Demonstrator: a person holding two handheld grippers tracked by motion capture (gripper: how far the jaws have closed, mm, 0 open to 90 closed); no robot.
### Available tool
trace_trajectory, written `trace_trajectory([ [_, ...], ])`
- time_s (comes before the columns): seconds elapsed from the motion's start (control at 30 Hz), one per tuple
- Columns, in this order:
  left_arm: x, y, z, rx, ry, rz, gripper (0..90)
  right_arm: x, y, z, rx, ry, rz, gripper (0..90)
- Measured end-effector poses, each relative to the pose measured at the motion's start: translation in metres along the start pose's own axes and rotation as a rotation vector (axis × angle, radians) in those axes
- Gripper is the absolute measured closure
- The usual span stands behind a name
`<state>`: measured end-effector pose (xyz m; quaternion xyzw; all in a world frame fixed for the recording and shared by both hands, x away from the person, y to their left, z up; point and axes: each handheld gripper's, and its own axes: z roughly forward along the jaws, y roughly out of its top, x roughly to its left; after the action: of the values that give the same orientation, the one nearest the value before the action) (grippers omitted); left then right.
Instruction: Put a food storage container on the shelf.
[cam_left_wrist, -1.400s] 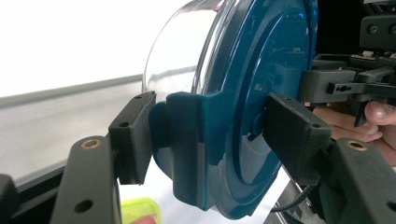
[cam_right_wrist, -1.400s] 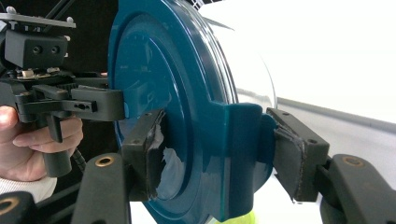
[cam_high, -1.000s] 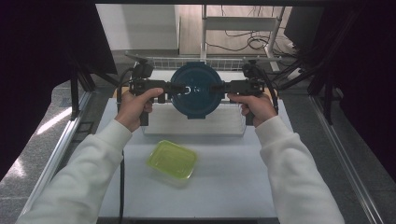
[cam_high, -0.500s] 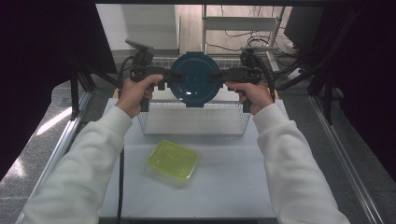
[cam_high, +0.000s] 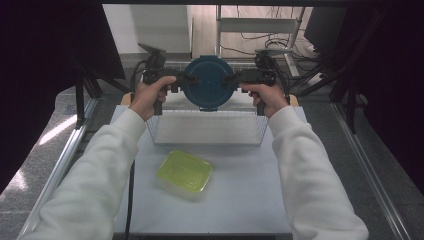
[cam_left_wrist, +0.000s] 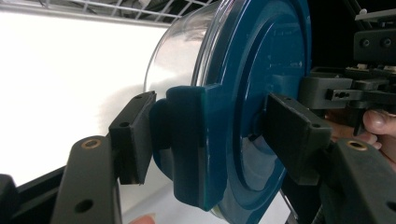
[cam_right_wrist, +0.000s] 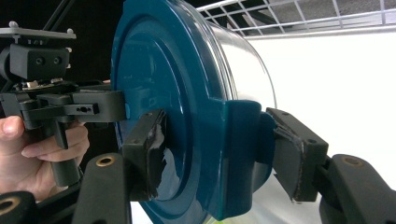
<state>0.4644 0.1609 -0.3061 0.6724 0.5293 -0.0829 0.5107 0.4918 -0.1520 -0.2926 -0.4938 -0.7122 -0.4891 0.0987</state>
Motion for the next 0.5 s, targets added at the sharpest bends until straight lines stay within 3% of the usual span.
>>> trace_trajectory([
  [0.5, 0.020, 0.012, 0.012, -0.002, -0.026, -0.124, 35.5, -0.012, 0.011, 0.010, 0.013, -0.007, 0.114, 38.1],
])
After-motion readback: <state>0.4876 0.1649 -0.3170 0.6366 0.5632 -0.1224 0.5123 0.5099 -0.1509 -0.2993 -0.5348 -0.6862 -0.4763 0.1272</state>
